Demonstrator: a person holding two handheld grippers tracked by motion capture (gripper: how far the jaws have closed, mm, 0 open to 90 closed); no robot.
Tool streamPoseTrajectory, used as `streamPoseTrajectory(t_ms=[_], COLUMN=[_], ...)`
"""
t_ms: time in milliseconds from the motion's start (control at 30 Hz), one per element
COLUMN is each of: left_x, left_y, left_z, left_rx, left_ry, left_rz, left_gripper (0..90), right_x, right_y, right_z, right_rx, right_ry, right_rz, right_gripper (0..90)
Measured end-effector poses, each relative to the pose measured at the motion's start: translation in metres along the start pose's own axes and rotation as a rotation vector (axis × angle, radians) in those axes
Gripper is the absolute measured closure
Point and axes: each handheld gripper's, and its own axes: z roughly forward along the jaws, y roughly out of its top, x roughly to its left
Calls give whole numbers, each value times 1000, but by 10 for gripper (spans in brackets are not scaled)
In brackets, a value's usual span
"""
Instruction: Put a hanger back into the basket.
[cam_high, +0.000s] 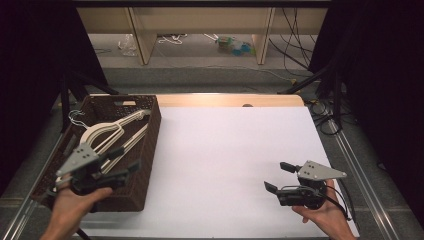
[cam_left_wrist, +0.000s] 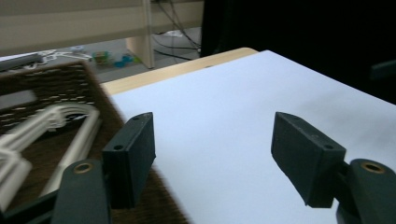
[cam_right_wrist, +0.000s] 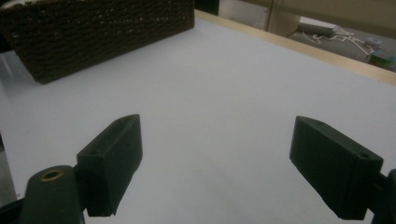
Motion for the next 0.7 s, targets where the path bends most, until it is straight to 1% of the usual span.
streamPoseTrajectory(t_ms=[33, 100, 133, 167, 200, 233, 300, 333, 367, 400, 433, 467, 500, 533, 567, 600, 633, 667, 700], left_x=[-9, -22, -27, -32, -38, -40, -46, -48, -50, -51, -52, -53, -53, -54, -54, -54, -53, -52, -51], left_y=[-5, -11, -14, -17, -20, -23, -30, -33, -36, -40, -44, -47, -51, -55, -58, -59, -61, -62, -63], left_z=[6, 15, 20, 24, 29, 32, 37, 39, 40, 41, 42, 43, 44, 45, 46, 47, 47, 47, 48], left_rx=[-6, -7, -8, -6, -3, 5, 12, -2, -4, 1, 2, -3, -8, 1, 11, 19, 20, 17, 9], left_ry=[-12, -27, -42, -40, -56, -67, -96, -100, -97, -104, -110, -116, -117, -117, -122, -130, -129, -124, -124], left_rz=[10, 21, 41, 51, 71, 65, 32, 47, 57, 56, 37, 42, 46, 74, 58, 42, 37, 43, 41], left_gripper=[301, 294, 291, 288, 284, 283, 273, 270, 271, 270, 268, 267, 267, 267, 261, 254, 251, 251, 250], right_x=[1, 3, 4, 5, 6, 7, 9, 10, 11, 12, 13, 14, 15, 16, 17, 17, 18, 18, 18], right_y=[0, 0, 0, -1, -2, -3, -4, -5, -5, -6, -6, -7, -9, -10, -12, -13, -14, -16, -18], right_z=[-1, -4, -5, -5, -7, -7, -7, -9, -9, -11, -12, -14, -13, -15, -17, -16, -18, -16, -17], right_rx=[-4, -28, -30, -40, -35, -46, -50, -43, -52, -52, -56, -54, -74, -59, -57, -68, -55, -72, -69], right_ry=[-2, -16, -24, -31, -32, -35, -18, -20, -24, -22, -25, -29, -22, -23, -28, -25, -34, -28, -31], right_rz=[14, 35, 37, 38, 34, 27, 37, 31, 34, 30, 33, 32, 39, 37, 39, 36, 31, 38, 31], right_gripper=[179, 174, 172, 172, 170, 168, 167, 167, 165, 165, 165, 165, 165, 165, 165, 165, 165, 165, 165])
